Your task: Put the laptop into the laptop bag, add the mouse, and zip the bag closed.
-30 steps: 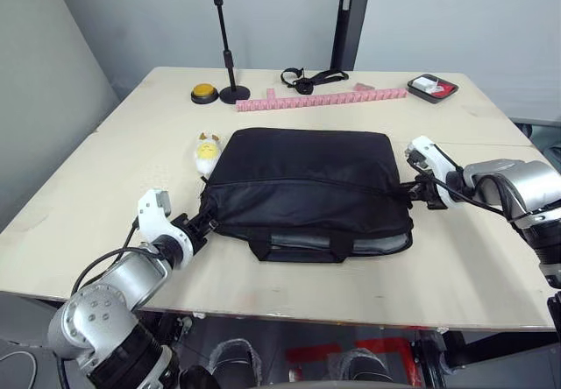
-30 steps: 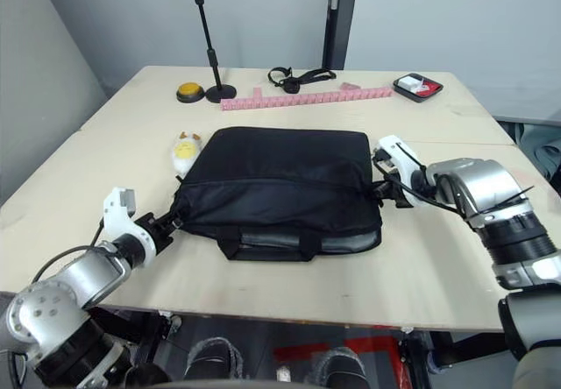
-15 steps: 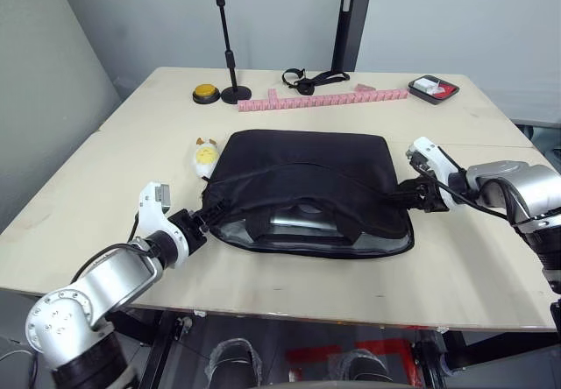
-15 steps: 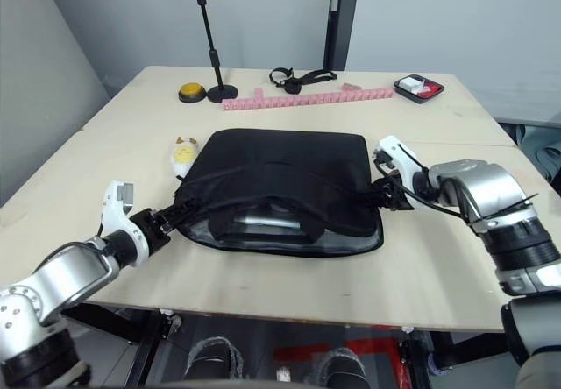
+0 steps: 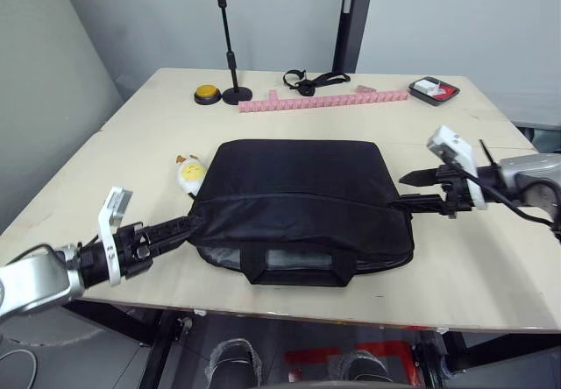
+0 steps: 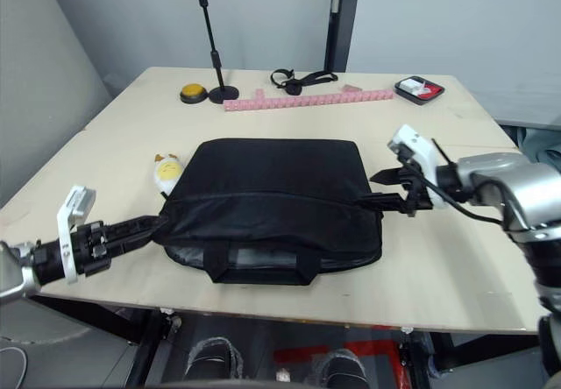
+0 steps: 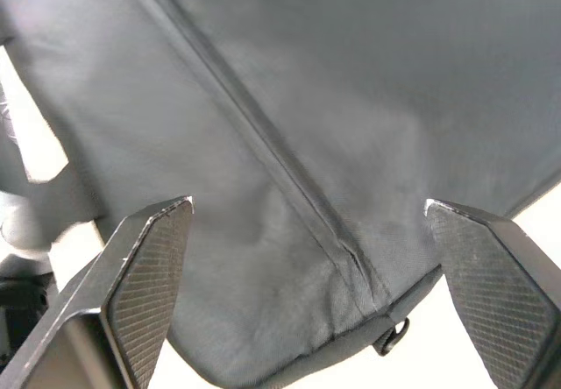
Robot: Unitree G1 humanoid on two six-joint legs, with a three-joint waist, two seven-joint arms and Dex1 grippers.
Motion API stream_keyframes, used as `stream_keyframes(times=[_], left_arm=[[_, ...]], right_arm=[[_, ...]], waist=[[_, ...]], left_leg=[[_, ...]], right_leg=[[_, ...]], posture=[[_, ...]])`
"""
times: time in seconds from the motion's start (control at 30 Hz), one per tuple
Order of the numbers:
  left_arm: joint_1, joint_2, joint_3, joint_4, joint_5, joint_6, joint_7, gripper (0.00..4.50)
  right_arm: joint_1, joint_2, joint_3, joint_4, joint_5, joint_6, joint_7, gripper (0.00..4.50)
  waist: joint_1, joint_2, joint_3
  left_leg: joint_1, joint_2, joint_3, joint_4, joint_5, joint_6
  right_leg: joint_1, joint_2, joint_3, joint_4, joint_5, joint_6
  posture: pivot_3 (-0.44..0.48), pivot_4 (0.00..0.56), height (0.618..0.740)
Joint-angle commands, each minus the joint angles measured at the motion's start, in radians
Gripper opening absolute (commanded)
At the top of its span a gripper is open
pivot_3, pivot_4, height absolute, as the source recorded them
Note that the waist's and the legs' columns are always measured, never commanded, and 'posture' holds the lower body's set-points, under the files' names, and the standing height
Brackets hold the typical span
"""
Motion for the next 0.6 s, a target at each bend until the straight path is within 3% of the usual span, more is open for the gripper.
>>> stream_keyframes(times=[0.03,0.13,0.27,0.37,0.47,0.6], left_arm=[[-0.075,0.045,-0.031,0.037,0.11,0.015,-0.172,3.37],[-0.093,0.089,-0.067,0.015,0.212,0.042,-0.32,3.37],[-0.052,0.28,-0.213,0.001,0.629,-0.222,-0.723,3.37],[-0.077,0.348,-0.27,0.066,0.778,-0.344,-0.916,3.37],[-0.146,0.381,-0.33,0.161,0.926,-0.451,-1.031,3.37],[-0.256,0.378,-0.315,0.254,1.0,-0.533,-1.159,3.37]], right_arm=[[0.015,-0.031,-0.071,-0.017,0.017,-0.013,-0.003,4.43],[0.021,-0.044,-0.094,-0.004,0.018,-0.016,-0.009,4.43],[0.07,-0.075,-0.147,-0.03,0.022,-0.053,0.007,4.43],[0.083,-0.082,-0.164,-0.019,0.026,-0.06,0.001,4.43],[0.089,-0.088,-0.168,-0.002,0.021,-0.074,0.001,4.43],[0.118,-0.096,-0.204,-0.017,0.02,-0.131,0.02,4.43]], waist=[[-0.008,0.0,-0.001],[-0.018,0.0,-0.001],[-0.017,-0.001,-0.001],[-0.016,-0.001,-0.001],[-0.016,-0.001,-0.001],[-0.012,-0.001,-0.001]], left_leg=[[0.0,0.0,0.002,0.001,0.0,0.0],[0.0,-0.001,0.002,0.001,0.0,0.0],[0.0,0.001,0.002,0.0,0.0,0.0],[0.001,0.0,0.003,-0.001,0.0,0.0],[0.001,-0.001,0.004,-0.001,0.0,0.001],[0.002,-0.001,0.004,-0.001,0.0,0.001]], right_leg=[[0.0,0.0,0.001,0.0,0.0,0.0],[-0.001,-0.001,0.002,0.002,0.0,-0.001],[-0.001,0.0,0.001,0.002,0.0,-0.001],[-0.001,-0.001,0.002,0.001,0.0,0.0],[-0.001,-0.002,0.002,0.001,0.0,-0.001],[-0.001,-0.002,0.002,0.003,0.0,-0.001]], posture=[[0.0,0.15,0.739],[0.0,0.15,0.739],[0.0,0.15,0.739],[0.0,0.15,0.739],[0.0,0.15,0.739],[0.0,0.15,0.739]])
